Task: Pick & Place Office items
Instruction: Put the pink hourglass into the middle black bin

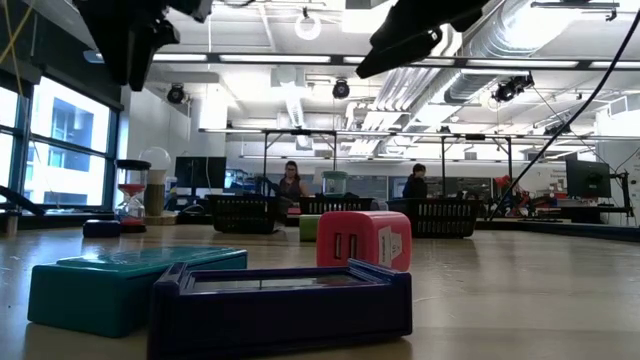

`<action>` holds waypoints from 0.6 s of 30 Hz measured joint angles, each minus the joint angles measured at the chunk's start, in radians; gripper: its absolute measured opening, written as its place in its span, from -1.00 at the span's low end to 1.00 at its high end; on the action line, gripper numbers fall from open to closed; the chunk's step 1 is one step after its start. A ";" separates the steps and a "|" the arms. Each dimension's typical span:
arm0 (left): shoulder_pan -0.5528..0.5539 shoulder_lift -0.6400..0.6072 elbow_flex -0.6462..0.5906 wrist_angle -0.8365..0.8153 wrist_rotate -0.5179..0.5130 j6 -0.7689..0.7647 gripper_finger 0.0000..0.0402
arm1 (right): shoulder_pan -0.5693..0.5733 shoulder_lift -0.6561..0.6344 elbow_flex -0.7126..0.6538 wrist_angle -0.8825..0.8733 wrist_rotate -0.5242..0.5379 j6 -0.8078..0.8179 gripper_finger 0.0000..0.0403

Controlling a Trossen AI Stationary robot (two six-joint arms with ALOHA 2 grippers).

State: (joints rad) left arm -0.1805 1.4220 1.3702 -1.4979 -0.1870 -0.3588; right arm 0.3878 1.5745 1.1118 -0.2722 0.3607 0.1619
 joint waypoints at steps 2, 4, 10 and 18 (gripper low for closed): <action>0.026 0.000 0.000 -0.019 0.041 -0.001 -0.18 | 0.009 0.000 0.000 0.000 0.000 0.015 0.92; 0.053 0.000 0.000 -0.020 0.050 0.000 -0.18 | 0.019 0.000 0.000 0.006 0.001 0.030 0.92; 0.187 -0.002 0.000 -0.024 0.051 -0.001 -0.18 | 0.056 0.000 0.000 0.046 0.003 0.066 0.92; 0.440 -0.063 -0.044 -0.042 0.058 -0.161 -0.18 | 0.117 0.000 0.000 0.104 0.003 0.081 0.92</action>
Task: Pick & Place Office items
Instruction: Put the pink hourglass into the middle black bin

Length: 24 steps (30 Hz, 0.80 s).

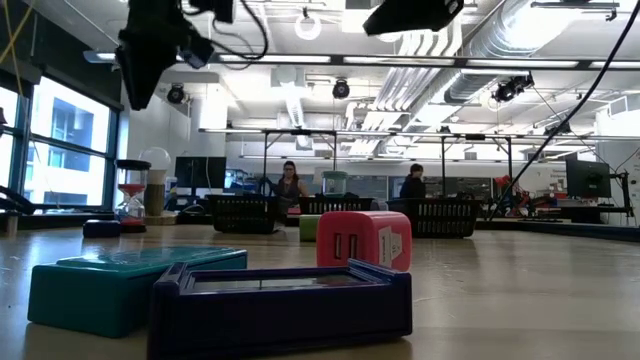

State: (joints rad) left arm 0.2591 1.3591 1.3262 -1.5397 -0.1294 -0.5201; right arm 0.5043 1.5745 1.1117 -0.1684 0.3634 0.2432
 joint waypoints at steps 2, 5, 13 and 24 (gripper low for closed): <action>0.052 -0.018 -0.022 0.009 0.023 -0.004 -0.18 | 0.013 0.000 0.000 0.016 0.000 0.000 0.92; 0.119 -0.039 -0.062 0.019 0.032 -0.004 -0.18 | 0.029 0.000 0.000 0.032 0.000 -0.001 0.92; 0.203 -0.049 -0.131 0.096 0.026 0.041 -0.18 | 0.042 0.000 0.000 0.031 0.000 -0.003 0.92; 0.203 -0.049 -0.134 0.122 -0.045 -0.002 -0.18 | 0.041 0.000 0.000 0.031 0.000 -0.003 0.92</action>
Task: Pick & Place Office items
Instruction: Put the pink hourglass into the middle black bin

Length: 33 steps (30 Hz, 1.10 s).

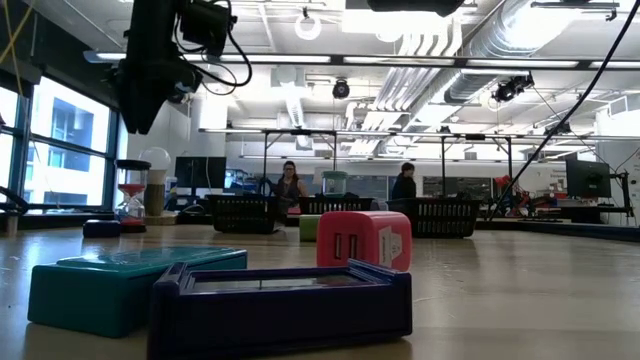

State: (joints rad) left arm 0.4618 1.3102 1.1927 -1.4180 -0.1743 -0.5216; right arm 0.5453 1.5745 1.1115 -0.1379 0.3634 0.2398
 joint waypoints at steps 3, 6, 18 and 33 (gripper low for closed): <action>0.000 0.000 0.000 0.001 0.000 0.000 -0.18 | 0.000 0.000 0.000 0.000 0.000 0.000 0.92; -0.004 0.000 0.000 -0.001 -0.001 0.009 -0.17 | 0.000 0.000 0.000 0.000 0.000 0.000 0.92; -0.072 0.000 0.000 -0.012 -0.013 0.052 -0.06 | 0.000 0.000 0.000 -0.001 0.000 0.003 0.92; -0.072 0.000 0.000 -0.014 -0.090 0.020 -0.06 | 0.000 0.000 0.000 -0.001 0.000 0.003 0.92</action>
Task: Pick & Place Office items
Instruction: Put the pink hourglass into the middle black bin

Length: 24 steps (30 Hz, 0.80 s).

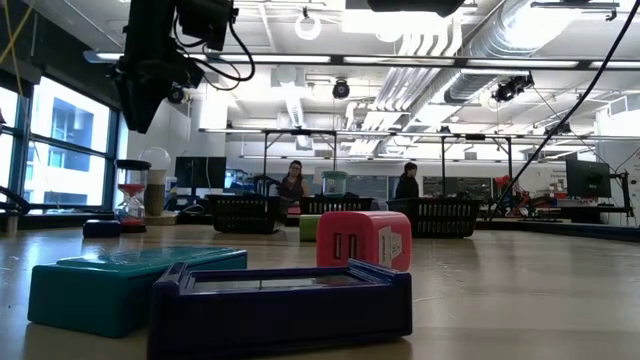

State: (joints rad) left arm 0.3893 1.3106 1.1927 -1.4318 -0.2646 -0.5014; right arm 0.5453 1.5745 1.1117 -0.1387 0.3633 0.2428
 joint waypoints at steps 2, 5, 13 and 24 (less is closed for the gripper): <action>0.000 0.000 0.000 0.000 0.000 0.000 -0.06 | 0.000 0.000 0.000 0.000 0.000 0.000 0.92; -0.002 0.000 0.000 0.000 0.000 0.000 -0.06 | 0.000 0.000 0.000 0.000 0.000 0.000 0.92; -0.040 0.000 0.000 0.000 -0.002 0.007 -0.06 | 0.001 0.000 0.000 -0.001 -0.001 0.000 0.92; -0.055 0.000 -0.052 0.004 -0.044 -0.008 0.13 | 0.003 0.000 0.000 -0.005 -0.004 0.023 0.92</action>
State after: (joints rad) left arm 0.3347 1.3109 1.1411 -1.4277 -0.3082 -0.5093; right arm 0.5485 1.5745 1.1114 -0.1436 0.3592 0.2653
